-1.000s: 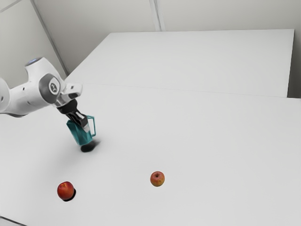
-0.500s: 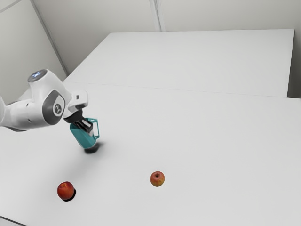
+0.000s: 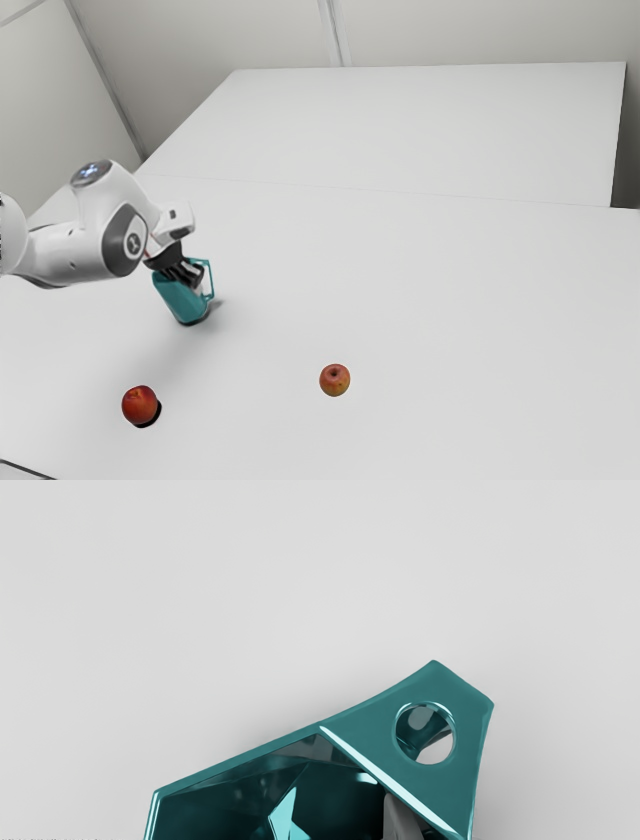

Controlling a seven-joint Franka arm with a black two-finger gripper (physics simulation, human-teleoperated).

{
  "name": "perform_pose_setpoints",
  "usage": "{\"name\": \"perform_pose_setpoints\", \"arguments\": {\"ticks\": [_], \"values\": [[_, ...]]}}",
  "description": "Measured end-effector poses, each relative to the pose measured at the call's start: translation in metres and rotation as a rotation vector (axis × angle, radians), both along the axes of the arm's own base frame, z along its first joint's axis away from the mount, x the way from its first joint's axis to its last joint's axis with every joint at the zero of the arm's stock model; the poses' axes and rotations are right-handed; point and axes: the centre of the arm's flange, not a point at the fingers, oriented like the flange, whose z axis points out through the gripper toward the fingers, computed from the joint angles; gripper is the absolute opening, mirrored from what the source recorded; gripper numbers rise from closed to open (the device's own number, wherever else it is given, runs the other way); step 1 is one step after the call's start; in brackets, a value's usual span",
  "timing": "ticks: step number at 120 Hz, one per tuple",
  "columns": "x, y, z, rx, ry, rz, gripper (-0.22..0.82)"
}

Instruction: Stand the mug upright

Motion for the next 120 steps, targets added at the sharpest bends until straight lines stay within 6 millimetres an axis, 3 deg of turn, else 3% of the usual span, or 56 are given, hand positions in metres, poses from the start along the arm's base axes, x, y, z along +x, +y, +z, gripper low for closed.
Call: {"name": "perform_pose_setpoints", "arguments": {"ticks": [23, 44, 59, 82, 97, 112, 120], "values": [[0.003, -0.006, -0.013, 0.006, 0.020, 0.008, -0.17], [0.006, -0.011, -0.010, 0.021, 0.018, -0.016, 0.22], [0.010, -0.014, -0.001, 0.033, 0.006, -0.036, 0.39], [0.014, -0.018, 0.023, 0.031, -0.022, -0.049, 0.52], [0.011, -0.009, 0.039, 0.023, -0.036, -0.031, 0.56], [0.019, -0.002, 0.068, 0.018, -0.046, -0.019, 0.58], [0.032, -0.004, 0.097, 0.048, -0.049, -0.039, 0.59]]}}
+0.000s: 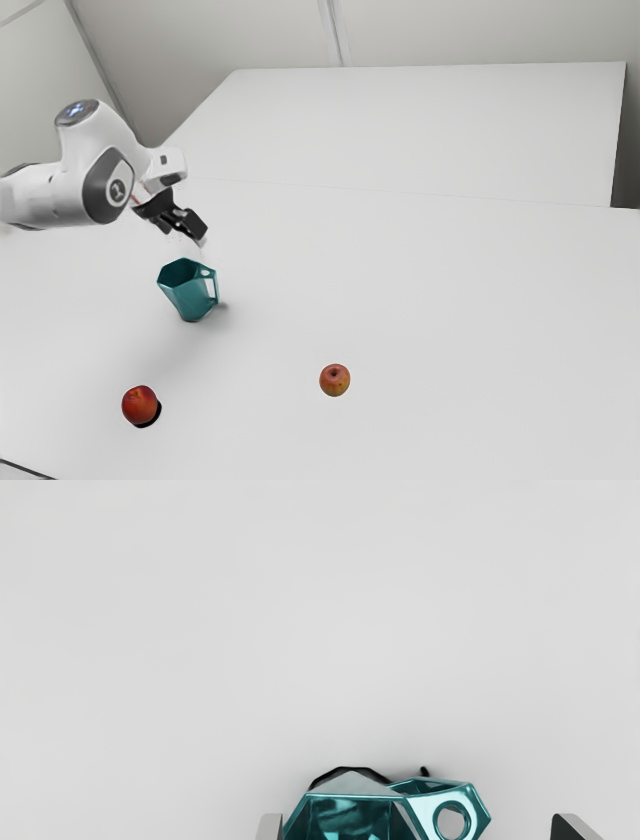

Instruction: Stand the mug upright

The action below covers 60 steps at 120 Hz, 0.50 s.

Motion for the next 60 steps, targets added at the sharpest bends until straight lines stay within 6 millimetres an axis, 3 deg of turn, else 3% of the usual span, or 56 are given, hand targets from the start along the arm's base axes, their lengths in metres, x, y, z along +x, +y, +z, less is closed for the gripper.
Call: {"name": "perform_pose_setpoints", "arguments": {"ticks": [23, 42, 60], "values": [[0.018, -0.002, 0.057, 0.045, 0.035, 0.002, 0.60], [0.031, -0.001, 0.117, 0.083, 0.047, 0.027, 0.60], [0.029, -0.004, 0.149, 0.089, 0.083, 0.052, 0.60]]}}
